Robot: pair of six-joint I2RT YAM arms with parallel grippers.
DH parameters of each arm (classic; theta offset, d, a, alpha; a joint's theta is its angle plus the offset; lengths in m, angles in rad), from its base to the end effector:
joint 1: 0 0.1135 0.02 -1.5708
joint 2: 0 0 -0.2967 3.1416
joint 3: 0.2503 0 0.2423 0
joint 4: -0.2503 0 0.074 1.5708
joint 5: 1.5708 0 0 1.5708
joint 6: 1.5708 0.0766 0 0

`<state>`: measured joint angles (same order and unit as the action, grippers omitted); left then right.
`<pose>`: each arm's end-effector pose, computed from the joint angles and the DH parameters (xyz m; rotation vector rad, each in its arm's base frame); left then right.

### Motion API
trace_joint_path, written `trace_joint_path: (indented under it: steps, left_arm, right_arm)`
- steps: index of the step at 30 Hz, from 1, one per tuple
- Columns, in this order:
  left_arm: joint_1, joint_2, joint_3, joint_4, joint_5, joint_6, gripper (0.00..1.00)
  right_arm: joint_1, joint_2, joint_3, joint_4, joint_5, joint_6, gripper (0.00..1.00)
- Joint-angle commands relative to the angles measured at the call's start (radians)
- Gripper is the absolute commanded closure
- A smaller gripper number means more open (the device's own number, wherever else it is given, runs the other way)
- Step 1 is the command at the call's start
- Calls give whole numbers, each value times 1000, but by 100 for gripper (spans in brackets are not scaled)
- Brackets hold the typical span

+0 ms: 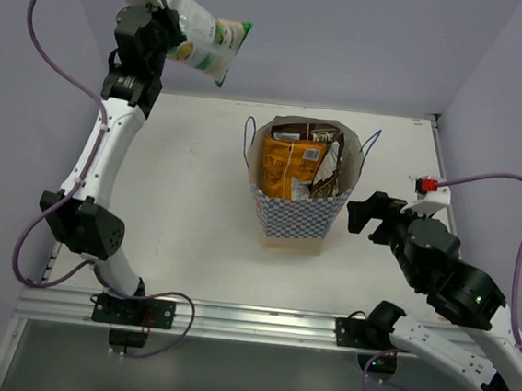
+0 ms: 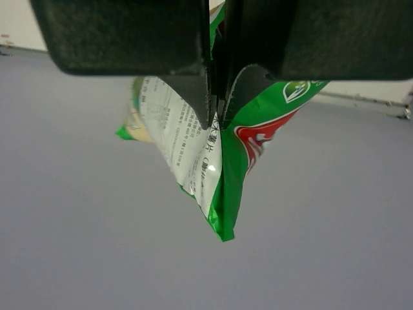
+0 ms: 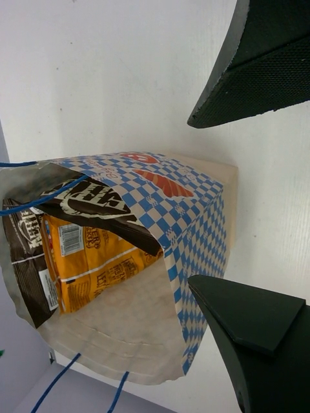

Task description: Take the snacks out of the paper bag

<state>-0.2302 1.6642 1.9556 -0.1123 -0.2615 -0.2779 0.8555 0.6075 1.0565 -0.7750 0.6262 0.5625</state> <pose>0.3949 -0.0722 0.5602 -0.2510 1.3794 -0.2405 0.0934 0.0390 0.3952 0.1512 1.8457 0.3995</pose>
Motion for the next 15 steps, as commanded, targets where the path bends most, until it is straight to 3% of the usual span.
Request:
trace_joint_path:
  steps: [1,5,7,15]
  left_arm:
    - [173,125,-113,29,308,-263,100]
    - [229,216,-184,94,436,-320,100]
    - [275,235,-225,169,452,-348,100]
    - [465,376,-435,212,530,-480,100]
  right_arm:
    - [-3,-5,-21,45,-31,-23,1]
    - [-3,-5,-29,45,-46,-24,1]
    - [-3,-5,-32,45,-54,-23,1]
    - [-1,24,-30,46,-48,-18,1]
